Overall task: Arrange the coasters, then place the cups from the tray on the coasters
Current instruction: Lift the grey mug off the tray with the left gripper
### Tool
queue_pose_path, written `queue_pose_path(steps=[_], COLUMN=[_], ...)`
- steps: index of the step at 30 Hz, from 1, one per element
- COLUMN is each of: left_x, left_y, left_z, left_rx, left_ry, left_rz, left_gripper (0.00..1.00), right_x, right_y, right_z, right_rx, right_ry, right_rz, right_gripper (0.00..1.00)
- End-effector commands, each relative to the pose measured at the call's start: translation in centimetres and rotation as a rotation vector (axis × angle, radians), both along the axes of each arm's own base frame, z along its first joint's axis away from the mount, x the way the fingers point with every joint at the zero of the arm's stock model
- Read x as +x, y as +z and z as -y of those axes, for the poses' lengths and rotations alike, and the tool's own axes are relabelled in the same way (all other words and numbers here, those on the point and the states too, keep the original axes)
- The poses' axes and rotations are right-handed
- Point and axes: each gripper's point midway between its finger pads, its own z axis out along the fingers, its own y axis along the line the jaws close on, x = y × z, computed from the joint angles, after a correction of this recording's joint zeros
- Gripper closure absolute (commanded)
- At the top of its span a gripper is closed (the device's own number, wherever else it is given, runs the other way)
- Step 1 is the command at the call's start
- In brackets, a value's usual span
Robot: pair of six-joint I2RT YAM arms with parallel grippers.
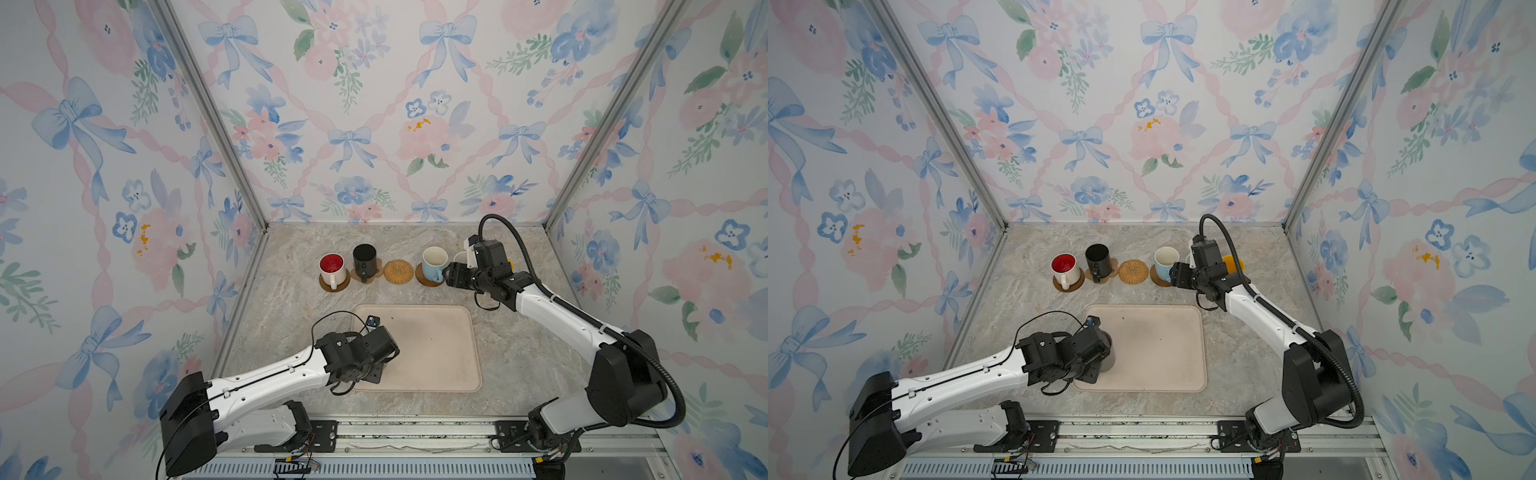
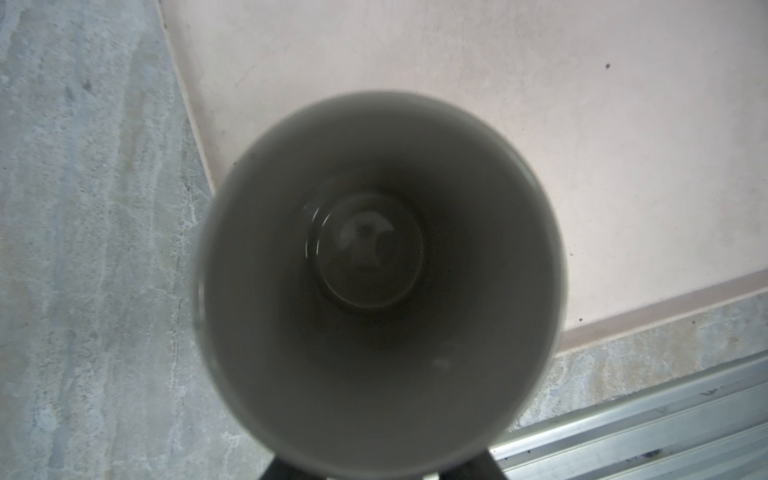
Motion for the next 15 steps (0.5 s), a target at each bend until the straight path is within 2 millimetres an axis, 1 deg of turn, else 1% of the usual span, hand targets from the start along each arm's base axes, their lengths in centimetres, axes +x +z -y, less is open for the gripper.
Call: queue_pose_path(steps=[1,6,10,12,15], left_x=[0.3,0.0,0.2,-0.2,-0.3], left_y=[-0.6,-1.2,-1.0,-2.0,-2.3], left_z=[-0.4,-0.5,-0.3,-0.9,-0.7], left_rx=[0.008,0.005,-0.01,0.009,0.0], left_ry=[0.015,0.021,0.027,0.03,0.029], left_rz=[0.007,-0.004,0.004,-0.011,-0.018], left_gripper=[0.64,0.64,0.65,0.66,0.67], right_x=[1.0,1.0,1.0,1.0,1.0], right_y=[0.8,0.6,0.6,0.5,0.5], right_z=[-0.3,-0.4,-0.4,-0.5,-0.5], right_rx=[0.032,0.037,0.037,0.037,0.038], right_ry=[-0.004,-0.002,0.0,0.001,0.002], right_rz=[0.014,0.007,0.006,0.004,0.003], right_gripper=[0.3,0.3,0.3,0.3,0.3])
